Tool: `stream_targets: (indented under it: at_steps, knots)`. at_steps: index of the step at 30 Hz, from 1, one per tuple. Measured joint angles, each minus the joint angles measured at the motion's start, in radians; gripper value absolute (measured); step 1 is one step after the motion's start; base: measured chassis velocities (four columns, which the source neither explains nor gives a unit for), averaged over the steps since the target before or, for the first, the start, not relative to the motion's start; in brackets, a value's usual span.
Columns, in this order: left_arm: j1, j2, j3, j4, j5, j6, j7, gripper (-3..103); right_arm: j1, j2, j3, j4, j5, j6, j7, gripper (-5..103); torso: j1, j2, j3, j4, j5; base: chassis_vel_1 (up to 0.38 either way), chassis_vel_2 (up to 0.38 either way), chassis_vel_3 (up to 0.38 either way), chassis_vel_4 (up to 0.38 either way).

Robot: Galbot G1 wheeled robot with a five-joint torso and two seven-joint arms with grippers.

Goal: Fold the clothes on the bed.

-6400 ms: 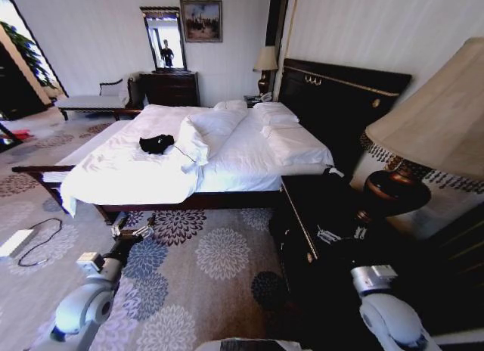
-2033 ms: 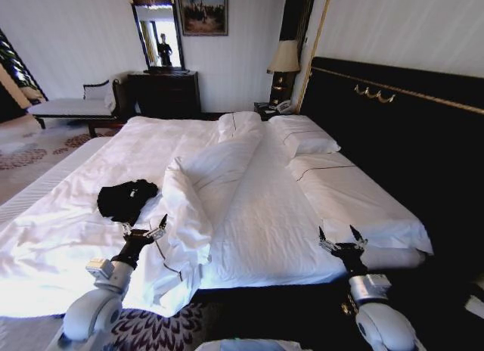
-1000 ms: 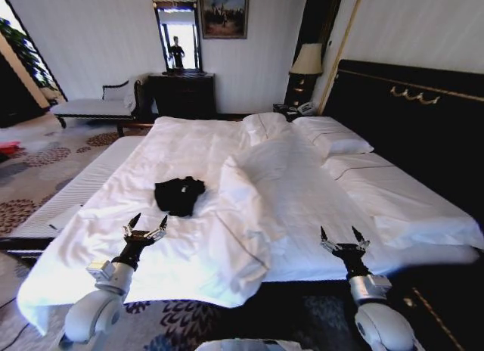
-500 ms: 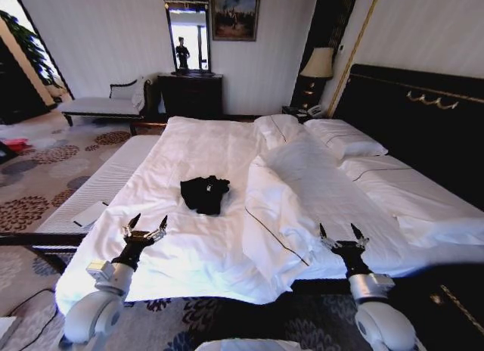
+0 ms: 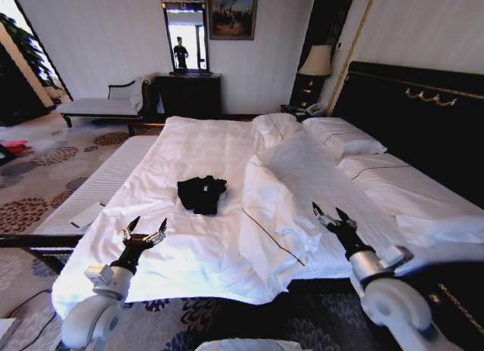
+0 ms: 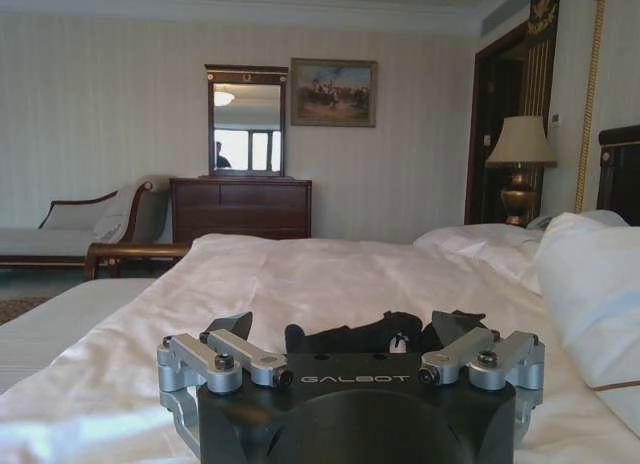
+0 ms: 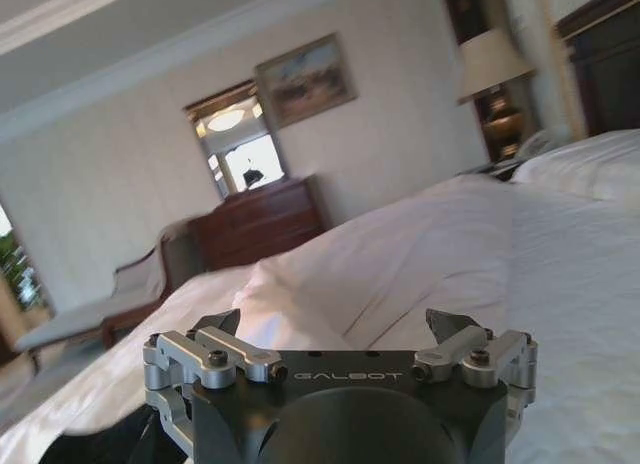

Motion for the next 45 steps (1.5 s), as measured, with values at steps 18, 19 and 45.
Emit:
stream_targets:
  at_steps: [18,19,45]
  knots:
    - [-0.017,-0.002,0.009,0.027,0.011,0.012,-0.018,100,0.207,-0.25,-0.182,-0.178,-0.005,-0.03,-0.046,100,0.0,0.0,0.0,-0.0002,0.0,0.0,0.0,0.0,0.0]
    - [-0.017,-0.002,0.009,0.027,0.011,0.012,-0.018,100,0.207,-0.25,-0.182,-0.178,-0.005,-0.03,-0.046,100,0.0,0.0,0.0,-0.0002,0.0,0.0,0.0,0.0,0.0]
    - [-0.021,-0.017,0.011,0.042,0.01,0.017,-0.022,100,0.39,-0.339,-0.446,-0.283,0.041,-0.068,0.005,100,0.0,0.0,0.0,-0.0001,-0.0001,0.0,0.0,0.0,0.0]
